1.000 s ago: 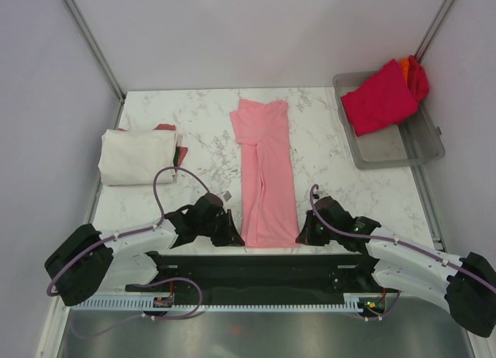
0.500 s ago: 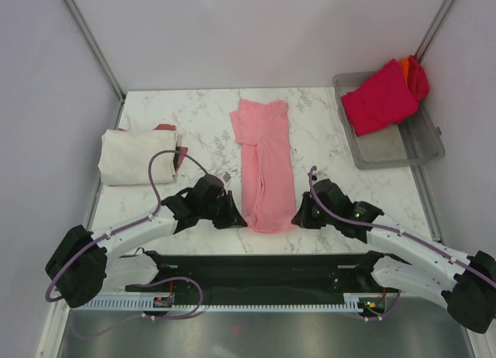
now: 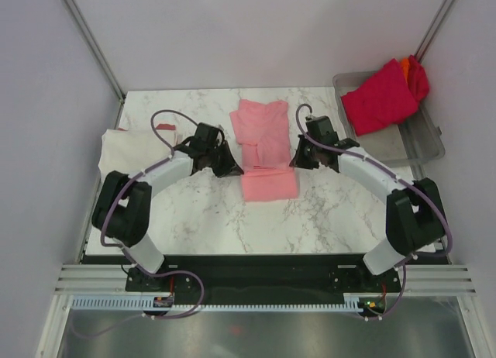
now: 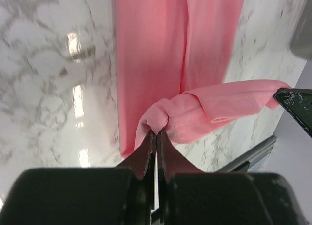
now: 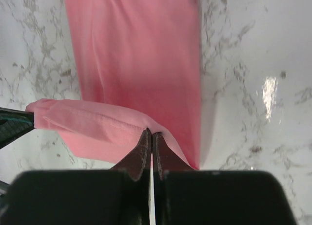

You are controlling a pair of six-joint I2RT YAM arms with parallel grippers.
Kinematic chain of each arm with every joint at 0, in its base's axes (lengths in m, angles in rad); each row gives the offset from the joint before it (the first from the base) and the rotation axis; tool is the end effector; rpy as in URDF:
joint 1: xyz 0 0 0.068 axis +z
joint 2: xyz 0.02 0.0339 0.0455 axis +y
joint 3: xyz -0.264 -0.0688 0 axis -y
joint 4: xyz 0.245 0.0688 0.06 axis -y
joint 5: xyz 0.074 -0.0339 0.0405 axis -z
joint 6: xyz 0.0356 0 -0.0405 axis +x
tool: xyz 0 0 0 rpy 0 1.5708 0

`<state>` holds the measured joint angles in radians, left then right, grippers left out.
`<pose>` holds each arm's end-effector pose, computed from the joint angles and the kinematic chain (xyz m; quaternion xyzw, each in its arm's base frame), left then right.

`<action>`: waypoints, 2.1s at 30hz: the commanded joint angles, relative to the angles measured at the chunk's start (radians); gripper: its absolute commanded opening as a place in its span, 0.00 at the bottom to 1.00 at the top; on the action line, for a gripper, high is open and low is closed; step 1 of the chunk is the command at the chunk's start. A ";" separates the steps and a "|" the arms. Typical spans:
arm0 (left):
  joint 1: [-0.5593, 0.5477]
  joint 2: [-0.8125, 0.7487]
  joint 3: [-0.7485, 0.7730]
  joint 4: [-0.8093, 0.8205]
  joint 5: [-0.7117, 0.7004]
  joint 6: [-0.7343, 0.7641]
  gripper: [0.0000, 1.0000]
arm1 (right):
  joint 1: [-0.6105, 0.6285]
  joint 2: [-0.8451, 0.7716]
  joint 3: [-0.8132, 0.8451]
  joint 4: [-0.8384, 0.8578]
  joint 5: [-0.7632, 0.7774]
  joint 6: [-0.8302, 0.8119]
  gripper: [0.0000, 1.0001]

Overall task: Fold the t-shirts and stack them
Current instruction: Fold the tshirt

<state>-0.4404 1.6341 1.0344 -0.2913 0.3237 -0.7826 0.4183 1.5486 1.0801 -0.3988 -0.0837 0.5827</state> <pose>0.3032 -0.1554 0.2044 -0.1055 0.9260 -0.3133 0.1822 0.3009 0.1370 0.2369 0.0626 0.9360 0.1996 0.2832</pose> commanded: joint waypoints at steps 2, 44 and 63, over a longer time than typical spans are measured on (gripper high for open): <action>0.054 0.131 0.200 -0.058 0.038 0.094 0.02 | -0.052 0.152 0.189 0.029 -0.060 -0.066 0.00; 0.025 0.030 0.010 0.007 0.028 0.138 0.71 | -0.184 0.076 -0.213 0.285 -0.320 -0.090 0.59; -0.018 0.173 0.016 0.103 0.032 0.089 0.60 | -0.176 0.268 -0.170 0.365 -0.360 -0.034 0.44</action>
<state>-0.4561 1.7939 1.0271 -0.2287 0.3458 -0.6689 0.2337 1.7752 0.9005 -0.0410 -0.4557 0.5518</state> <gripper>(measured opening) 0.607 0.450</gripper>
